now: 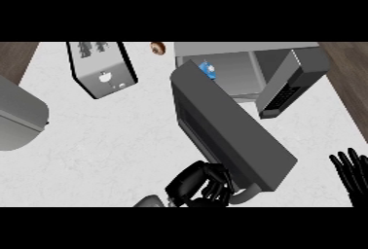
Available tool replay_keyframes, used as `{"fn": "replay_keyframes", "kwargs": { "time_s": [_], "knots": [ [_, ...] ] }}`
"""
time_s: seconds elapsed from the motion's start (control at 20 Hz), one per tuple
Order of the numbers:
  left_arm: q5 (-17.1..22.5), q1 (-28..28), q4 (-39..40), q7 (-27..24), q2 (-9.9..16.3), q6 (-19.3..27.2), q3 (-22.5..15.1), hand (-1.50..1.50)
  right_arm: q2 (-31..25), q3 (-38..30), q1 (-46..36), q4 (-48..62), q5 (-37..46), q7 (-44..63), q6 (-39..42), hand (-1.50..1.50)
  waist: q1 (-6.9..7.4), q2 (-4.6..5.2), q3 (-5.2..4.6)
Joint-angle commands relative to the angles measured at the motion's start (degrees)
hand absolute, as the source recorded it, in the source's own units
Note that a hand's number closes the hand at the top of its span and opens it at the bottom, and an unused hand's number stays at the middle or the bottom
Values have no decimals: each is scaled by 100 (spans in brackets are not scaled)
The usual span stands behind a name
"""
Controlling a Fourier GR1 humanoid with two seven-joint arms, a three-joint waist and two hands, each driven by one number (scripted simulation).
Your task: Pick up the milk, place it into the microwave and close the microwave
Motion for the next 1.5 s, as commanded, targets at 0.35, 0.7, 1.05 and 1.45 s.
{"fn": "replay_keyframes", "kwargs": {
  "time_s": [0.35, 0.7, 1.05, 1.45],
  "knots": [
    [1024, -1314, 238, 319, -92, 1748, -956, 150, -278, 419, -47, -1297, -657, 689, 433, -150, -385, 76, -9],
    [1800, -1722, 430, 104, -96, 2594, -776, 150, -409, 523, 40, -1841, -1034, 1217, 346, -150, -519, 134, -17],
    [2303, -2690, 1044, 35, -98, 2927, -379, 150, -496, 475, 117, -2139, -1293, 1486, 227, -150, -710, 195, -5],
    [2999, -3300, 1596, -189, -100, 2972, -108, 150, -654, 484, 29, -2335, -1590, 1803, 177, -150, -850, 292, 0]
  ]
}}
